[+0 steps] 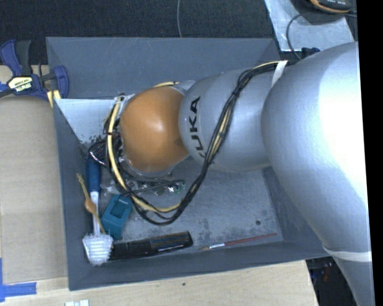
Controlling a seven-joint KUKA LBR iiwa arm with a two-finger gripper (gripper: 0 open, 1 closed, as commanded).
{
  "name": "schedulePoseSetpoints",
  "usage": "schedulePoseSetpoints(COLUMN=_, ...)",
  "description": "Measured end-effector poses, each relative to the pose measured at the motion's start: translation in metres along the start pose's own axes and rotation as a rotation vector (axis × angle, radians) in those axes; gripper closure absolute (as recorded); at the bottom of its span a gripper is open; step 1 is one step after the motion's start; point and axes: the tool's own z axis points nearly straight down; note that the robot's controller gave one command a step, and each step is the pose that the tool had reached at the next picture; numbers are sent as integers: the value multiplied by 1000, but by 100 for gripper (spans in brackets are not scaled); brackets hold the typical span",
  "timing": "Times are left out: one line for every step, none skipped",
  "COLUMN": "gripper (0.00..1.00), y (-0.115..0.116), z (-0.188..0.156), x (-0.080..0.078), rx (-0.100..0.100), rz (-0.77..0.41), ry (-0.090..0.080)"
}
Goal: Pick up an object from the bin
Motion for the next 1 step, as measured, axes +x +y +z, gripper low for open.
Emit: schedulePoseSetpoints(gripper=100, y=0, z=-17, x=3, rx=-2, rz=1, ry=9)
